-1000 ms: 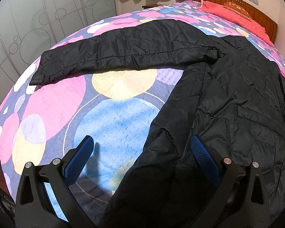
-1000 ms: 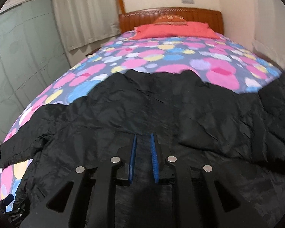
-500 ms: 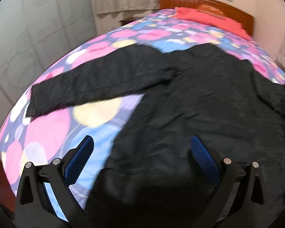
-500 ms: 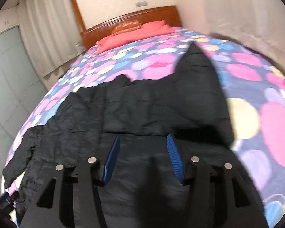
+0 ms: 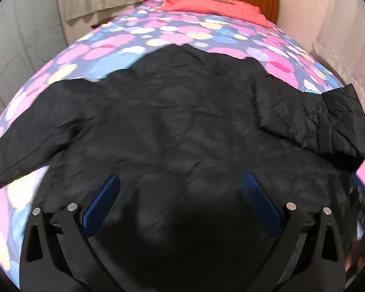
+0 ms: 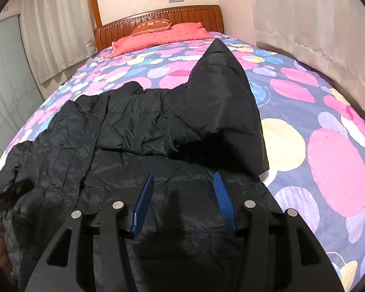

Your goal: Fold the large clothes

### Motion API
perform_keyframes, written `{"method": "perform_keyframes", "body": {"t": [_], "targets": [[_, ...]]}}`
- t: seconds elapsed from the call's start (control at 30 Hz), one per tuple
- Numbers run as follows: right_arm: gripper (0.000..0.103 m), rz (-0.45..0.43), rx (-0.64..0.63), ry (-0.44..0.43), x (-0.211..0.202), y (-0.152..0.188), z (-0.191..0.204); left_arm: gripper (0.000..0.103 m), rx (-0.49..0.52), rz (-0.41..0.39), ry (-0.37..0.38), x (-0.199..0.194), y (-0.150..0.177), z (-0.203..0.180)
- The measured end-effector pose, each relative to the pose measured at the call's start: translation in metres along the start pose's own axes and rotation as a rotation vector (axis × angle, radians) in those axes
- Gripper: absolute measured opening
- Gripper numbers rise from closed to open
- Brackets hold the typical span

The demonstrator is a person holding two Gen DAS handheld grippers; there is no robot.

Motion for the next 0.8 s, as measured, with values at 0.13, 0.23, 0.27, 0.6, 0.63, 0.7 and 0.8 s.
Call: {"method": "perform_keyframes", "body": {"t": [0.13, 0.23, 0.27, 0.6, 0.63, 0.7, 0.8], "targets": [[0.051, 0.001, -0.013, -0.001, 0.001, 0.003, -0.001, 0.095, 0.009, 0.019, 0.038, 0.032, -0.022, -0.039], [0.051, -0.003, -0.015, -0.004, 0.001, 0.005, -0.002, 0.085, -0.035, 0.058, 0.101, 0.059, -0.035, -0.064], [0.051, -0.004, -0.013, -0.005, 0.001, 0.006, -0.001, 0.08, -0.05, 0.071, 0.11, 0.067, -0.038, -0.069], [0.051, -0.011, 0.018, -0.033, 0.002, 0.008, -0.002, 0.078, -0.064, 0.085, 0.103, 0.111, -0.048, -0.1], [0.051, -0.011, 0.02, -0.034, 0.003, 0.008, -0.002, 0.073, -0.053, 0.08, 0.087, 0.11, -0.048, -0.101], [0.051, -0.007, 0.025, -0.034, 0.004, 0.009, -0.002, 0.061, -0.038, 0.07, 0.049, 0.111, -0.05, -0.102], [0.051, -0.002, 0.036, -0.032, 0.006, 0.01, -0.006, 0.035, -0.046, 0.06, 0.082, 0.108, -0.052, -0.106]]}}
Point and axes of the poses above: each gripper's, at about its wrist camera, not at the fingertips, and x roughly the way its jaws point, z to its left, y to its underside, the point moved 7 cm from there along x, roughly the way its jaws point, and after that the axes turned 8 degrees about -z, right-handed, at the moved point
